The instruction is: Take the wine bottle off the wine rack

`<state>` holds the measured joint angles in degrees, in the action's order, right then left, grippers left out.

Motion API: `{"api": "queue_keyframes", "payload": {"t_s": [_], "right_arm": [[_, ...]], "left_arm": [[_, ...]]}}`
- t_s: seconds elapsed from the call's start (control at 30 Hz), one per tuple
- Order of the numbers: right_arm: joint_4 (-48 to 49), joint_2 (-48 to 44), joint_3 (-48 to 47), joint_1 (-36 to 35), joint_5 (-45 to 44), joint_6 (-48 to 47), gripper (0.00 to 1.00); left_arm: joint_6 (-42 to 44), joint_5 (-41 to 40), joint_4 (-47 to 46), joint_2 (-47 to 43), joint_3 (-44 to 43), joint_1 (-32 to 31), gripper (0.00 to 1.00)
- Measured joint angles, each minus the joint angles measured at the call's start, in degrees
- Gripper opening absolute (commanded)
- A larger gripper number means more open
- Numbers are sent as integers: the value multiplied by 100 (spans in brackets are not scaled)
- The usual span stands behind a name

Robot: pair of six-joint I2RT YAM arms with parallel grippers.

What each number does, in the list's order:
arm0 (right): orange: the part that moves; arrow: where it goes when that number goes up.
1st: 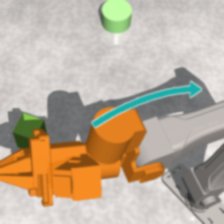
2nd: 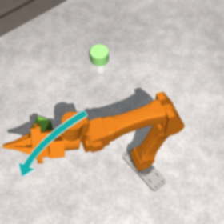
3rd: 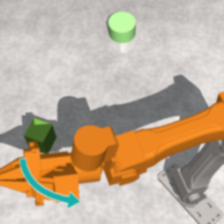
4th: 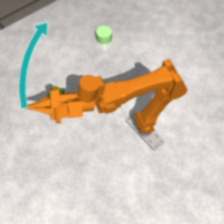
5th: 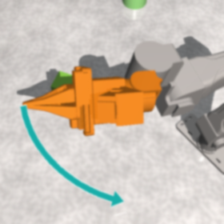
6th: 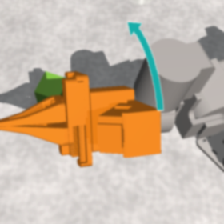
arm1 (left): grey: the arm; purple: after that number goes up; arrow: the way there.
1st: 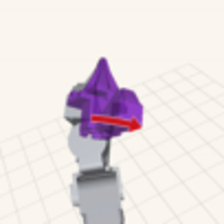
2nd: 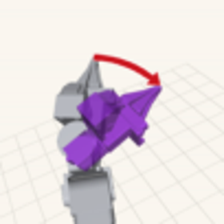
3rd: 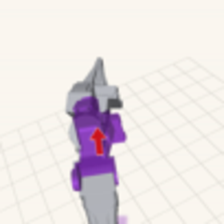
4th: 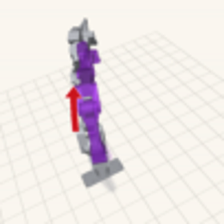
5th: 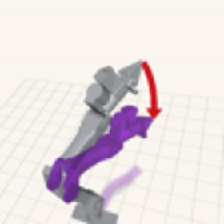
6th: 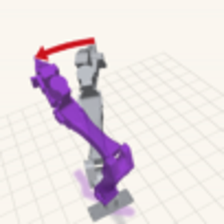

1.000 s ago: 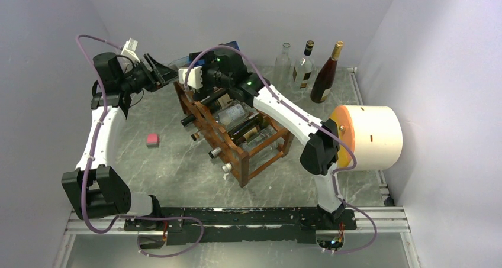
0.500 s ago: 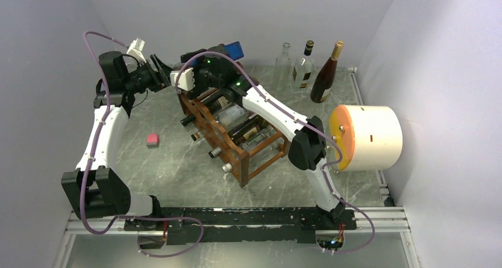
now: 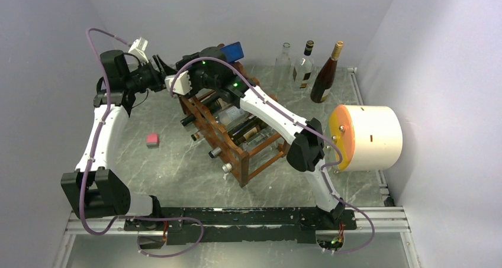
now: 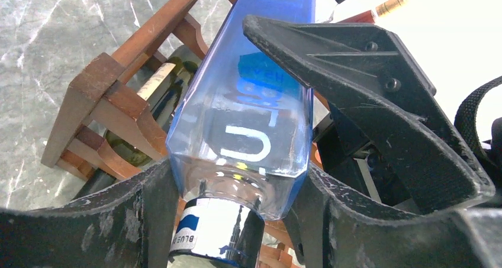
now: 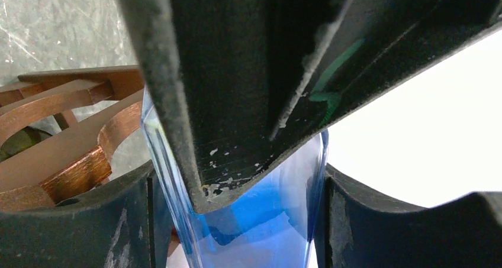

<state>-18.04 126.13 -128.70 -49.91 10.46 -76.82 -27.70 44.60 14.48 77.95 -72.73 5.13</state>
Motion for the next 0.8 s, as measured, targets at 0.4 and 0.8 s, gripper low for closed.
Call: {"api": "queue_keyframes", "payload": {"t_s": [0.4,0.8], "right_arm": [[487,-219,557,-7,63,-2,0],[2079,-1198,2149,404,0,1182,0]], "left_arm": [[129,-688,715,-39,-739,17,100],[330,-2562,1464,-1646,-1416,31,100]]}}
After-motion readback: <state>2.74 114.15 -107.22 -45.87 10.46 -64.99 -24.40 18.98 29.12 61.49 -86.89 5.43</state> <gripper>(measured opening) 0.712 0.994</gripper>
